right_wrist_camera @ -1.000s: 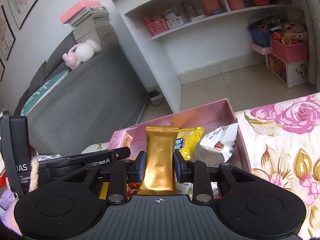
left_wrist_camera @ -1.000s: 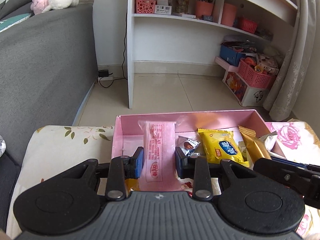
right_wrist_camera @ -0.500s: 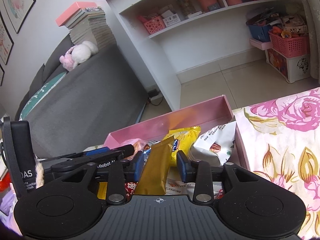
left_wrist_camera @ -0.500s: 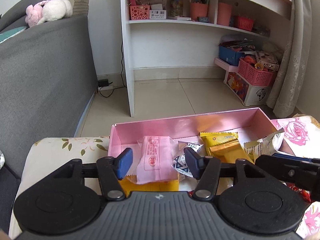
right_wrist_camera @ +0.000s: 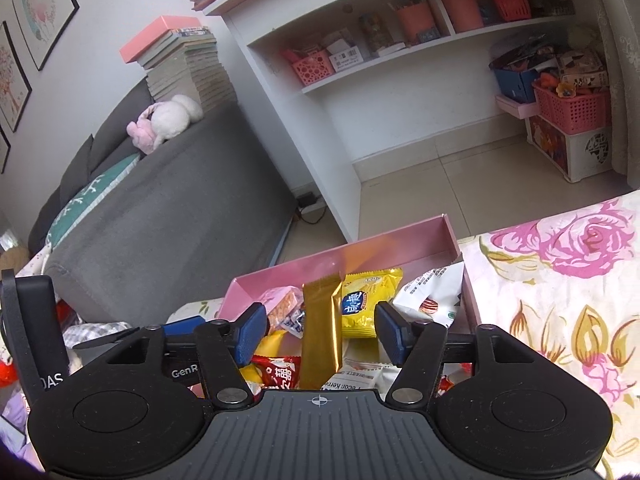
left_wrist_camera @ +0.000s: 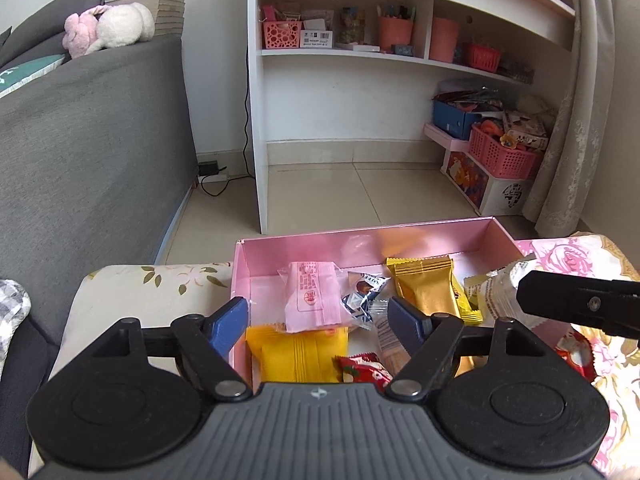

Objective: Organize snacks
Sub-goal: 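Open both grippers to drop the pink bar and gold bar into the box, then grasp the yellow cake pack with the left gripper while the right grasps the white wafer pack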

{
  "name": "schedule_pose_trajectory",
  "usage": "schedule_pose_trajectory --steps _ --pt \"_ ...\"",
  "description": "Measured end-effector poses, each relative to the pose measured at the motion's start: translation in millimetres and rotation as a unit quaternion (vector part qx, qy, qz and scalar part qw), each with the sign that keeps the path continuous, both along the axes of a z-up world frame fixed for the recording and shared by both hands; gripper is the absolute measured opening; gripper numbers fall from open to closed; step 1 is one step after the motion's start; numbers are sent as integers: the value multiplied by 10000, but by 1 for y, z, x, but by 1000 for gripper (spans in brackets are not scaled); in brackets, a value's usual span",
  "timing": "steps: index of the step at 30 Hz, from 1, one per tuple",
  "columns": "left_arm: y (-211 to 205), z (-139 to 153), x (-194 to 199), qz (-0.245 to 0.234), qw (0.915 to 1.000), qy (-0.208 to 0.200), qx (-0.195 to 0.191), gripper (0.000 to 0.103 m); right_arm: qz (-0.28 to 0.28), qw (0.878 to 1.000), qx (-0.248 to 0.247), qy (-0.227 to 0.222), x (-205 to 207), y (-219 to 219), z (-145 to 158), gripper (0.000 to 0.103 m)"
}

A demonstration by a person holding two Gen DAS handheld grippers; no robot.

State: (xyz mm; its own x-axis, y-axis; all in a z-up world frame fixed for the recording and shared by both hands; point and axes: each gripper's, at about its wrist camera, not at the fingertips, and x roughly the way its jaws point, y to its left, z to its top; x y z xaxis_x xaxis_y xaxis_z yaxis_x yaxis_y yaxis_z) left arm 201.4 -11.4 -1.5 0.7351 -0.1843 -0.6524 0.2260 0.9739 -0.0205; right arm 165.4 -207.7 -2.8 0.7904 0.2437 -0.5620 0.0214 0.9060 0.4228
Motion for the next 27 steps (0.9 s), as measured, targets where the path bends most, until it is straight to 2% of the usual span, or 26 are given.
schedule_pose_trajectory --steps 7,14,17,21,23,27 --pt "4 10 -20 29 10000 -10 -73 82 -18 9999 -150 -24 -19 0 18 68" --pt "10 17 -41 -4 9999 114 -76 93 -17 9992 -384 -73 -40 3 32 84" --pt "15 20 -50 3 9998 168 -120 98 0 9989 -458 -65 -50 4 36 87" --pt "23 20 -62 74 9994 272 -178 101 31 9980 -624 -41 -62 8 38 88" --pt "28 21 -69 132 9992 320 -191 101 16 9971 -758 -43 -68 12 39 96" --pt "38 23 -81 300 9986 389 -193 103 100 9954 -948 -53 -81 18 40 96"
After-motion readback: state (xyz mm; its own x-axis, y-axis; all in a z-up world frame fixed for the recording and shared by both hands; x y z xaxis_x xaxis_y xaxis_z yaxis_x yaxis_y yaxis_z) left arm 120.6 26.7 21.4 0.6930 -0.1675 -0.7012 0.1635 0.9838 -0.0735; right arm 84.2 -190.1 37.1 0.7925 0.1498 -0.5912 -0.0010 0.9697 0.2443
